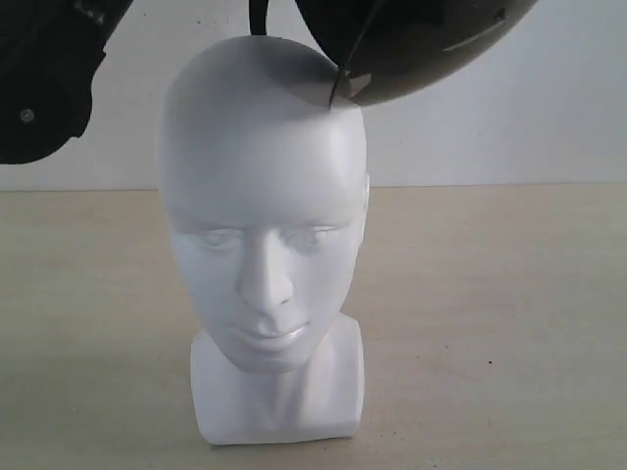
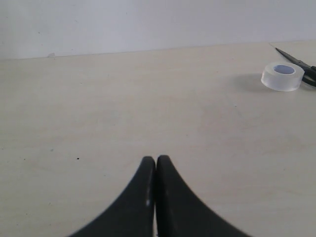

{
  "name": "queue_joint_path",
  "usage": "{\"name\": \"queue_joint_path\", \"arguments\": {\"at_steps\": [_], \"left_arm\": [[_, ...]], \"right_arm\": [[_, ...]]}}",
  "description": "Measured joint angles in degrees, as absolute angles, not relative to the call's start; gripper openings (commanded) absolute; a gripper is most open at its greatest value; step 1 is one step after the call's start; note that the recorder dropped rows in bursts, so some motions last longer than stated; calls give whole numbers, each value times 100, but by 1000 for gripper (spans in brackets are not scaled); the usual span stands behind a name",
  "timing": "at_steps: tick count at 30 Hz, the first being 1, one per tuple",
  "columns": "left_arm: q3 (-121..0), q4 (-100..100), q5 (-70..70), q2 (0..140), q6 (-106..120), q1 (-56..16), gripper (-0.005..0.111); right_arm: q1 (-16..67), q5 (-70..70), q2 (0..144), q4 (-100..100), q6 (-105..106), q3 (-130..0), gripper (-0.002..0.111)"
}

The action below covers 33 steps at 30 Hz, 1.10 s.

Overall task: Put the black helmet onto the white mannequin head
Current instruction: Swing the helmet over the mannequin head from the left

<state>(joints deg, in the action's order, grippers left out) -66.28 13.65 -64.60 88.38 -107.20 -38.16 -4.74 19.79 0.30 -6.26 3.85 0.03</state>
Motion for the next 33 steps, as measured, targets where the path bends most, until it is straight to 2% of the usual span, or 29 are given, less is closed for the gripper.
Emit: {"name": "queue_joint_path", "arguments": {"at_steps": [16,33], "left_arm": [[-6427,1353,-6526,8698,-10428,-3770,4],[-5578,1639,-6566,8078,-10428,-3138,4]], "right_arm": [[-474,1979,30,-626,385,3,0],[-474,1979,30,-626,385,3,0]]}}
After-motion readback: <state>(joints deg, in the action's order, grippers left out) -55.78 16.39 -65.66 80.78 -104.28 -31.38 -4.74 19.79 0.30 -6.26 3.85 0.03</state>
